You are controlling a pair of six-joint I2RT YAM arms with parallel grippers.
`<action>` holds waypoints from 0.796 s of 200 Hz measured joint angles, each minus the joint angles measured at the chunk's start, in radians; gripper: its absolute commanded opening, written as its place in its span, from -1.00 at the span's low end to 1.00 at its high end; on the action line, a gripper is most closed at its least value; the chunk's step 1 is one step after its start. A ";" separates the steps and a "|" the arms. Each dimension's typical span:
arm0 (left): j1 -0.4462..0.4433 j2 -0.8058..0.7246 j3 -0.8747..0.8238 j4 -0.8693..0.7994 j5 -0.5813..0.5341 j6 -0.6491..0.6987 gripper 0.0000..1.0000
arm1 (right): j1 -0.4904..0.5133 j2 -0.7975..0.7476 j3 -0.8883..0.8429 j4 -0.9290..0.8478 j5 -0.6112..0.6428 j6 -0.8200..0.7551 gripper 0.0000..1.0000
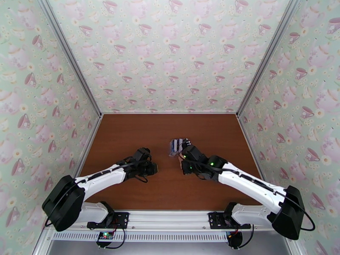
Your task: Put the credit cards into the card holder
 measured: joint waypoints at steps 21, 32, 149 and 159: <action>0.000 0.000 0.000 0.000 0.000 0.000 -0.32 | 0.019 0.024 0.012 -0.037 0.068 0.000 -1.00; 0.000 0.000 0.000 0.000 0.000 0.000 -0.32 | 0.029 0.037 0.015 -0.053 0.098 0.001 -1.00; 0.000 0.001 -0.042 0.042 -0.003 -0.008 -0.32 | 0.225 0.264 0.084 -0.165 0.378 0.058 -1.00; 0.000 0.001 -0.043 0.046 -0.003 -0.008 -0.31 | 0.238 0.289 0.100 -0.173 0.398 0.070 -1.00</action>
